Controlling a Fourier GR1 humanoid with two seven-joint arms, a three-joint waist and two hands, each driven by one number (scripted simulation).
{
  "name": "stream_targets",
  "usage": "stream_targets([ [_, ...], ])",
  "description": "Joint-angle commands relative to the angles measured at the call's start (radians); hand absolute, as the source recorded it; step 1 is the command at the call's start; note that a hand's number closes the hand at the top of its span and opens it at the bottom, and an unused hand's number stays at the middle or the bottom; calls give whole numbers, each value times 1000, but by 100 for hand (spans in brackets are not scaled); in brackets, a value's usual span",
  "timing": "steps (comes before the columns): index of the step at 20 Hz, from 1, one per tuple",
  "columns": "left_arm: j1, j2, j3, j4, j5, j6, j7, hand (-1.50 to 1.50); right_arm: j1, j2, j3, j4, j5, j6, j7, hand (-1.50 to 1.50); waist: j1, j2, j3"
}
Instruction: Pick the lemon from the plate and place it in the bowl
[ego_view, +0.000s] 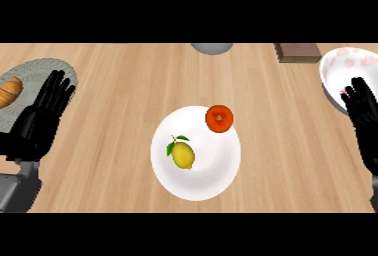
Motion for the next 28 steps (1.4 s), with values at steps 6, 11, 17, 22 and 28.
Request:
stream_targets([
  [6, -34, -76, -122, -11, -90, 38, 27, 0, -161, 78, 545, -68, 236, 244, 87, 150, 106, 20, 12],
  [11, -17, -167, -187, 8, -144, 143, 77, 0, -108, 371, 572, -22, 494, -195, -81, -150, 0, 1, 21],
  [17, -1, -188, -192, -11, -188, 185, 120, 0, -96, 522, 717, 14, 674, -314, -183, -150, -20, -6, 17],
  [22, 9, -216, -189, -46, -212, 211, 149, 0, -190, 524, 687, -72, 938, -287, 212, -150, -25, -8, 16],
  [28, 23, -222, -179, -39, -237, 206, 153, 0, -289, 565, 649, -193, 1028, -24, 569, -150, -27, -7, 16],
])
